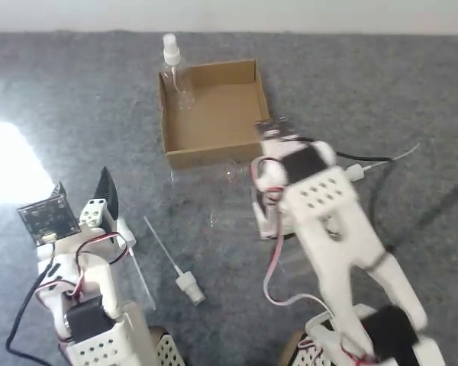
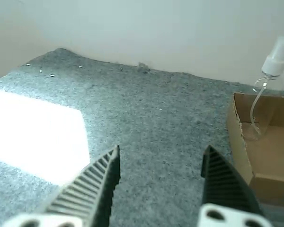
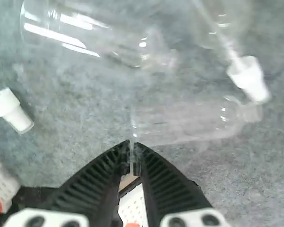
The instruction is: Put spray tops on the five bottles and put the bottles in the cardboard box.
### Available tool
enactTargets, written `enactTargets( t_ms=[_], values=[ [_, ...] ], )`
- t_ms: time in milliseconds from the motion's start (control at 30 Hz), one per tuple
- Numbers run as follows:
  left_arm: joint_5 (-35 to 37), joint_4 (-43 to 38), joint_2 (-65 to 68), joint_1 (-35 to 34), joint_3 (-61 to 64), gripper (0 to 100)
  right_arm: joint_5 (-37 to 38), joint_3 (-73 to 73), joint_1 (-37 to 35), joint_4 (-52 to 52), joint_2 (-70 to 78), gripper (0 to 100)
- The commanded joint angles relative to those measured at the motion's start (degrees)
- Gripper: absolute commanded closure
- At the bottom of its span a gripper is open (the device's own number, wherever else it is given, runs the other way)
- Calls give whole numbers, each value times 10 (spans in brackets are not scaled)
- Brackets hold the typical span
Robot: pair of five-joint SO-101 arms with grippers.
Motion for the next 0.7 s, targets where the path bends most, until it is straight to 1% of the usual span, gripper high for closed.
enactTargets(
  t_ms=[0,167,200,233,300,400,467,533,667],
  values=[
    [4,-15,-11,-2,-8,739,3,55,41,22,-109,991],
    [4,-15,-11,-2,-8,739,5,102,66,14,-168,986],
    [4,-15,-11,-2,-7,739,5,103,73,8,-175,972],
    [4,-15,-11,-2,-7,739,3,104,80,7,-180,944],
    [4,-15,-11,-2,-7,739,-2,105,87,13,-175,853],
    [4,-15,-11,-1,-7,739,-55,132,88,7,-150,710],
    [4,-15,-11,-1,-7,739,-86,148,87,-12,-125,641],
    [4,-15,-11,-1,-7,739,-104,150,89,-33,-96,604],
    [4,-15,-11,-1,-7,739,-147,150,90,-80,-27,577]
  ],
)
